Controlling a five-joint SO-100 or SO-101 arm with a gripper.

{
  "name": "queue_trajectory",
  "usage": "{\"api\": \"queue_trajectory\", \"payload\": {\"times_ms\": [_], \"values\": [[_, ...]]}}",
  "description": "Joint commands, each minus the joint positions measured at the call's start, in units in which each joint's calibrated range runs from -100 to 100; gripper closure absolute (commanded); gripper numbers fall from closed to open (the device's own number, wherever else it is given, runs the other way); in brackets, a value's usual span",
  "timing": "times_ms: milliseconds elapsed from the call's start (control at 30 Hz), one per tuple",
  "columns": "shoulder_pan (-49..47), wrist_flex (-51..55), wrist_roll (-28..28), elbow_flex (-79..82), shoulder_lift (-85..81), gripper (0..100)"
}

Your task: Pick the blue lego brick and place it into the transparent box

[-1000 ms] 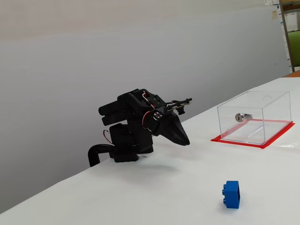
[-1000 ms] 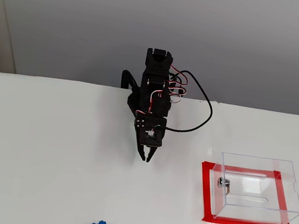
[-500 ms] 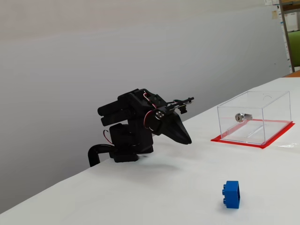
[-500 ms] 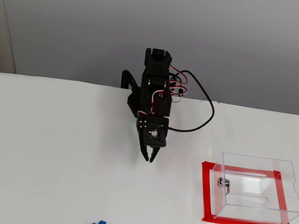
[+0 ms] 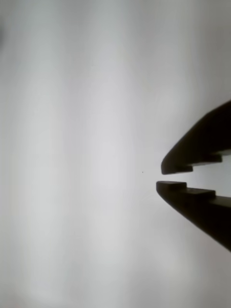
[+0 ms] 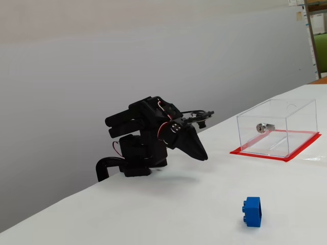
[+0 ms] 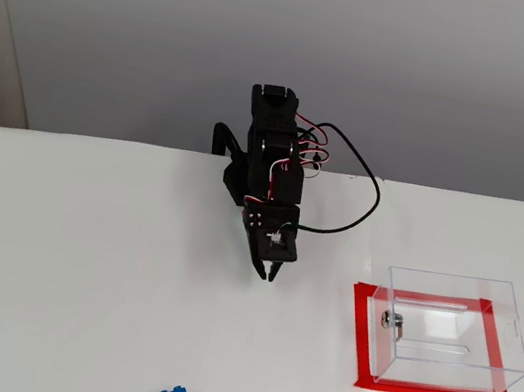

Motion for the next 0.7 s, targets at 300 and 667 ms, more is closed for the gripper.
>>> {"api": "queue_trajectory", "payload": {"times_ms": [300,667], "values": [[-5.48,4.91,-0.34,-25.78,17.40,98],[-5.18,5.09,-0.24,-67.01,53.80,98]]}}
